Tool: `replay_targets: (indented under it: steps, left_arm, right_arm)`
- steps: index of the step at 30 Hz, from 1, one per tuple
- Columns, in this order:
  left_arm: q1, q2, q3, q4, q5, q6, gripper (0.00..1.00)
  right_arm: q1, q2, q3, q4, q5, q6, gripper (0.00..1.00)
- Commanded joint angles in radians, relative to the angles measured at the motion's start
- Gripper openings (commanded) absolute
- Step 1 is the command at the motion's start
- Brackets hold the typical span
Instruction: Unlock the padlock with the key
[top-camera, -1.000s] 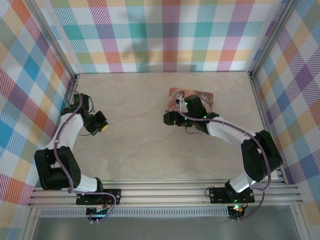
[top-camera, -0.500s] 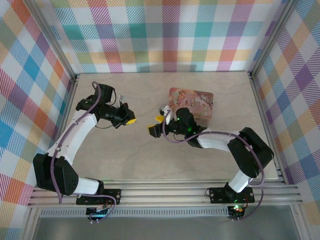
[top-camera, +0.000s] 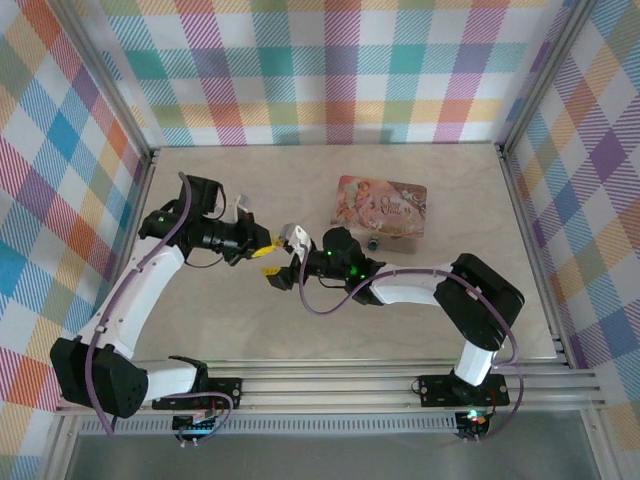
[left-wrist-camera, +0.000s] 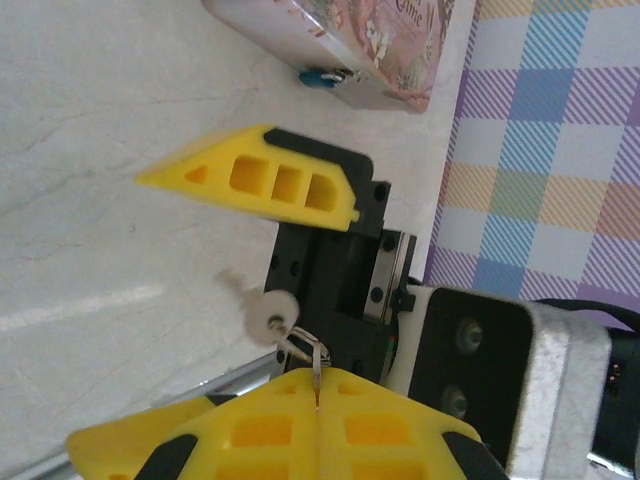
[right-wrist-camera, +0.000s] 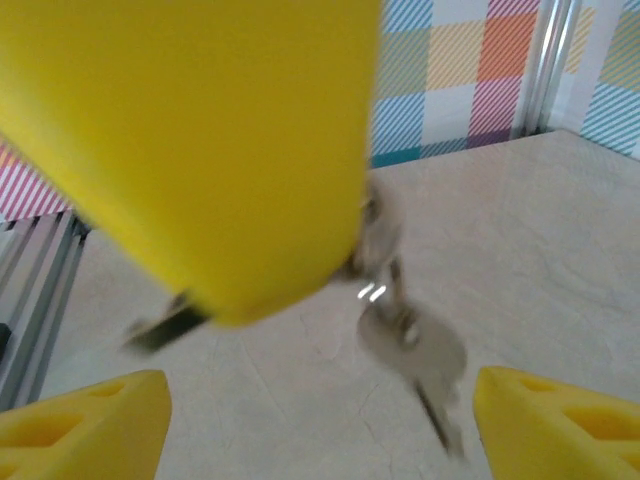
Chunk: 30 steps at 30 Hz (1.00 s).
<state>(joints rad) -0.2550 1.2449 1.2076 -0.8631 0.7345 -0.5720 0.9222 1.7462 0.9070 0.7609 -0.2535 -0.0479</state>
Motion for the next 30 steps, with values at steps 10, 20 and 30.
replay_targets:
  steps: [10,20,30]
  left_arm:
    - [-0.009,-0.071,-0.039,-0.047,0.004,0.035,0.00]
    - [-0.006,-0.077,-0.050,-0.018,-0.013,0.062,0.00]
    - [0.002,-0.184,-0.038,0.100,-0.157,0.228,0.60]
  right_arm:
    - [0.020,0.015,0.047,0.097,0.040,-0.014,0.35]
    - [0.021,-0.079,0.057,-0.058,0.011,0.037,0.02]
    - [0.006,-0.142,0.062,-0.173,-0.013,0.107,0.00]
